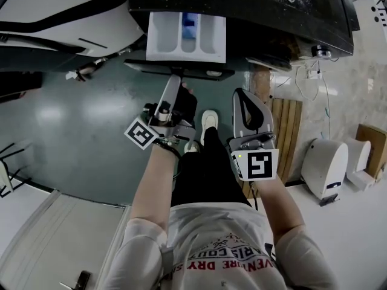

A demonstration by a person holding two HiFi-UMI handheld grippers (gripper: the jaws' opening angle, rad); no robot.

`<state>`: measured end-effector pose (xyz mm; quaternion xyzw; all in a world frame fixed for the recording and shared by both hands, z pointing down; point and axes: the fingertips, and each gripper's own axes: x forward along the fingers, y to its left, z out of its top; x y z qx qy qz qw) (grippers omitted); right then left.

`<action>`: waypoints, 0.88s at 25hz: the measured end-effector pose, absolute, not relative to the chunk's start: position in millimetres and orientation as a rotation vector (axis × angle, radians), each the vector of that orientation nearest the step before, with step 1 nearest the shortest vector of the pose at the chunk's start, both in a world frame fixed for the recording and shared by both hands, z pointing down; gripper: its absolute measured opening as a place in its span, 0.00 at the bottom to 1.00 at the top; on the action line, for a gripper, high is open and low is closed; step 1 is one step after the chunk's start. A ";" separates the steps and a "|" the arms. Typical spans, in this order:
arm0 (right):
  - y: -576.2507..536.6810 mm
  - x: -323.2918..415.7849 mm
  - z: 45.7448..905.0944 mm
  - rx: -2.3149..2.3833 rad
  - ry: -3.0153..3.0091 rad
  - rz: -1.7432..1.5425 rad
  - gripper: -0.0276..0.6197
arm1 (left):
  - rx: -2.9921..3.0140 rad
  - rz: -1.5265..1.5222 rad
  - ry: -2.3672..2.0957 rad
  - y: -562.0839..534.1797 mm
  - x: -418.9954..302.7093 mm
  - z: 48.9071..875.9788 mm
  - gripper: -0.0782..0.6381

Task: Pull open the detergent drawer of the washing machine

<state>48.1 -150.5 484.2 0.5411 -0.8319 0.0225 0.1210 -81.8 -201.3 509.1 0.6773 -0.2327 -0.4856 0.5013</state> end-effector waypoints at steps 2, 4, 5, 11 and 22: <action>-146.0 50.4 486.1 1.609 -2.409 0.082 0.05 | 1.640 -1.179 -0.560 -195.3 -83.3 508.9 0.31; -139.9 52.2 486.8 1.633 -2.392 0.093 0.05 | 1.643 -1.176 -0.558 -189.3 -83.9 508.7 0.30; -135.7 52.1 486.4 1.639 -2.389 0.089 0.05 | 1.646 -1.172 -0.556 -185.9 -84.0 508.5 0.30; -109.9 42.6 480.7 1.641 -2.399 0.043 0.05 | 1.659 -1.160 -0.556 -173.8 -86.1 506.4 0.29; -89.0 43.2 476.1 1.681 -2.400 0.058 0.05 | 1.660 -1.204 -0.593 -161.9 -89.5 504.8 0.26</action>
